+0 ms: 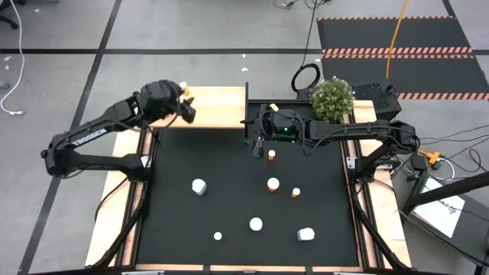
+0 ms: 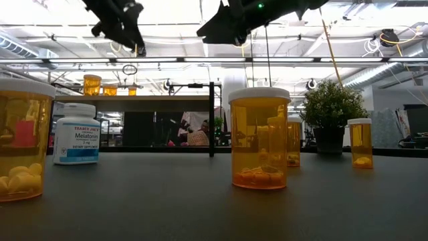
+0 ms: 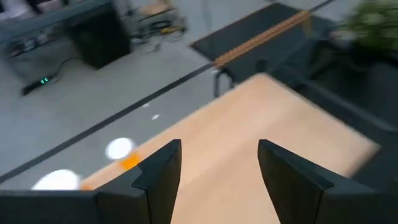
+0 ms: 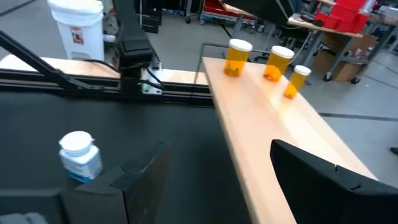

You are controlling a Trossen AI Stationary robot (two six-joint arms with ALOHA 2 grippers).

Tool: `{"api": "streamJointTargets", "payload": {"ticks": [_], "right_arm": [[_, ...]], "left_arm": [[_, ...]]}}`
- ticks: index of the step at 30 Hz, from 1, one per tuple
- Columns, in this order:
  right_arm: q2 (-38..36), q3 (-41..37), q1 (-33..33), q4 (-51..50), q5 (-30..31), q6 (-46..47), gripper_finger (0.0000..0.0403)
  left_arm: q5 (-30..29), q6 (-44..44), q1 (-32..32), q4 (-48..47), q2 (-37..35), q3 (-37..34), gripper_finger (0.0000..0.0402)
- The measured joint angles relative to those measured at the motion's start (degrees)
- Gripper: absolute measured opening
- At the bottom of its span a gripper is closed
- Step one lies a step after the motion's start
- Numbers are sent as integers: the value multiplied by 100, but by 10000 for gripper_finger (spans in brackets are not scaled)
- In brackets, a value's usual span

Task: Pick and place medicine bottles onto shelf by color
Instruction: Put the small orange pill bottle on the shelf aligned with the other small orange pill bottle

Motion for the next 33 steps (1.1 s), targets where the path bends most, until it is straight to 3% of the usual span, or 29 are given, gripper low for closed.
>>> {"api": "streamJointTargets", "payload": {"ticks": [7, 21, 29, 33], "right_arm": [[0, 0, 440, -232, 34, 268, 274], [-61, 0, 1895, -2267, 1780, 876, 274], [-61, -12, 1956, -3935, 1781, 1716, 274], [-61, -312, 1889, -3991, 1777, 1791, 274]], "left_arm": [[-114, -273, -1443, -299, -118, 0, 214], [-1538, -1131, -3943, -381, 24, 0, 214], [-1747, -1199, -4610, -8, 554, 0, 214], [-1747, -966, -4644, 229, 647, 0, 214]]}}
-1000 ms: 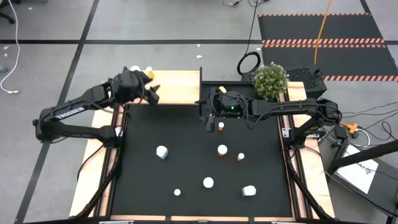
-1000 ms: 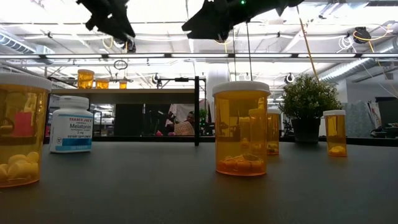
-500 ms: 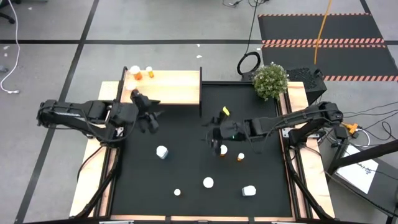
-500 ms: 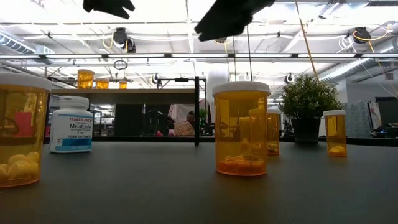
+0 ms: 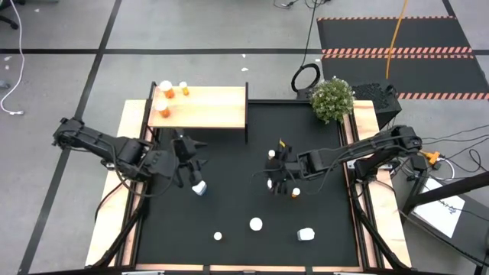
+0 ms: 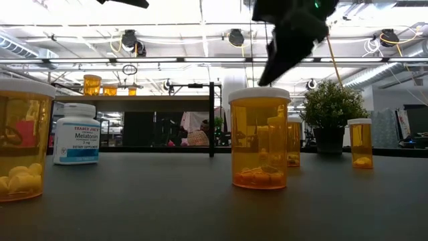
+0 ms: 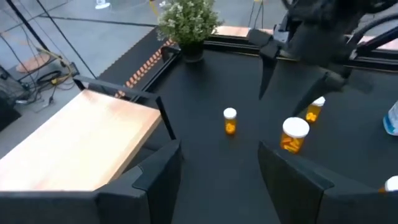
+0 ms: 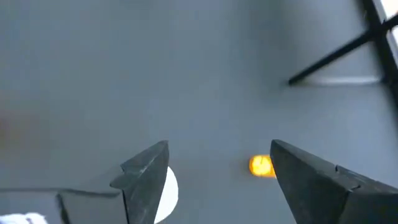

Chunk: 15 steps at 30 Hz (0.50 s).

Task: Pick and place medicine bottles onto shelf by color
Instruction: Put the small orange pill bottle on the shelf aligned with the other small orange pill bottle

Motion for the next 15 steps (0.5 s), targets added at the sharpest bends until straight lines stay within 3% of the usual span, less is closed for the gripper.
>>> {"api": "streamJointTargets", "payload": {"ticks": [7, 15], "right_arm": [[-11, -795, -438, 566, -5, -84, 274], [-612, -1606, -814, 1148, -157, 103, 274]], "left_arm": [[-8, 125, 15, 46, 0, 0, 214], [-8, 135, 16, 38, -2, 0, 214]]}}
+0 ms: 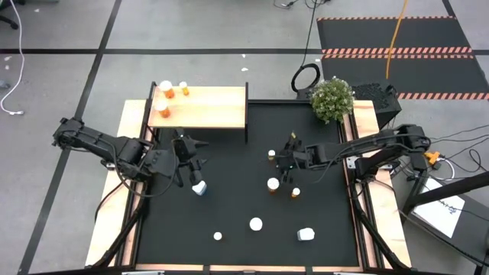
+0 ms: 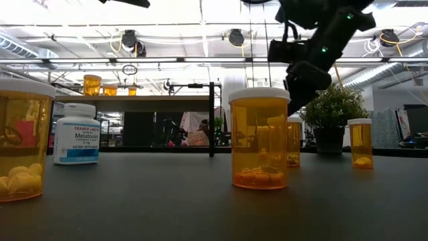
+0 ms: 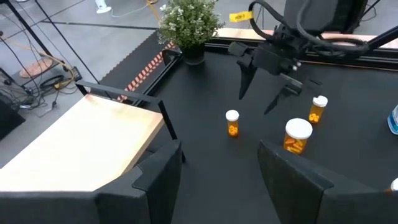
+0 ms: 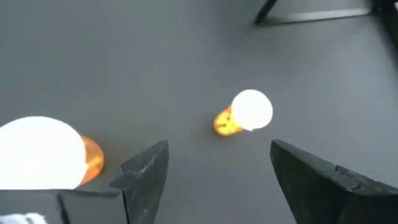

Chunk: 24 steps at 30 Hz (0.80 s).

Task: Pick and place medicine bottles onto shelf by color
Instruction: Put the small orange pill bottle on the shelf aligned with the other small orange pill bottle

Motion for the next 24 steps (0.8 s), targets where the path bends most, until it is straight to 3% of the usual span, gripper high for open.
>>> {"api": "streamJointTargets", "payload": {"ticks": [6, 13, 24], "right_arm": [[-461, -1056, -290, 1227, -57, -39, 274], [-588, -2182, -767, 3309, -788, -149, 274], [-186, -2807, -1192, 4969, -1224, -184, 266]], "left_arm": [[2, -2, -1, 4, 1, 0, 214], [4, 14, 8, 88, 1, 0, 214], [37, 287, 21, 463, 1, 0, 214]]}}
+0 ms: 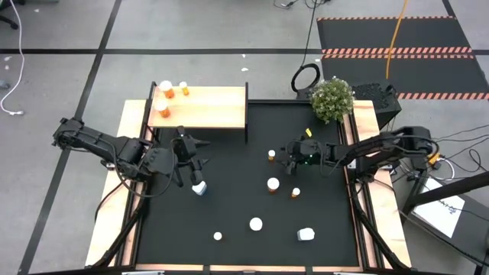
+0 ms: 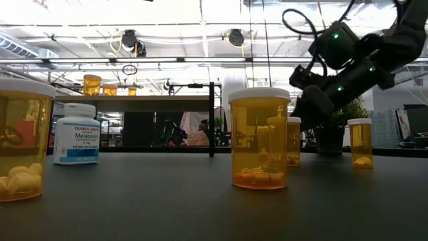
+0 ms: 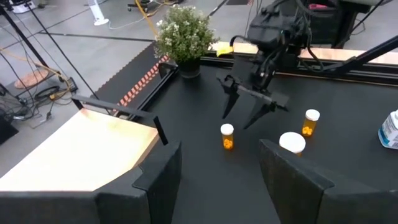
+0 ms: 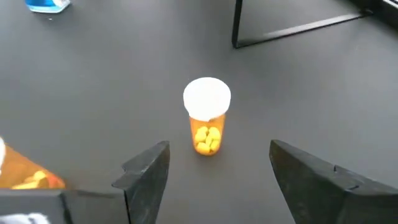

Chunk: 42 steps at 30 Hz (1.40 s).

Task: Pick and place medicine bottles onto shelf by color
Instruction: Put the small orange pill bottle on the shelf aligned with the other small orange pill bottle

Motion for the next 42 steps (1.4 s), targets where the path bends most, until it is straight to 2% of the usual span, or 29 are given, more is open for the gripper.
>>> {"api": "streamJointTargets", "payload": {"ticks": [8, 21, 30, 42], "right_arm": [[860, 7, -21, 703, -151, -107, 227], [1602, 52, -150, 1494, -442, -153, 176], [2312, 558, -152, 1668, -420, -195, 155], [2269, 627, -152, 1513, -424, -216, 85]], "left_arm": [[15, 17, 0, 13, 0, 0, 214], [15, 60, 0, 26, 0, 0, 214], [22, 82, 0, 39, 0, 0, 214], [28, 150, 0, 42, 0, 0, 214]]}}
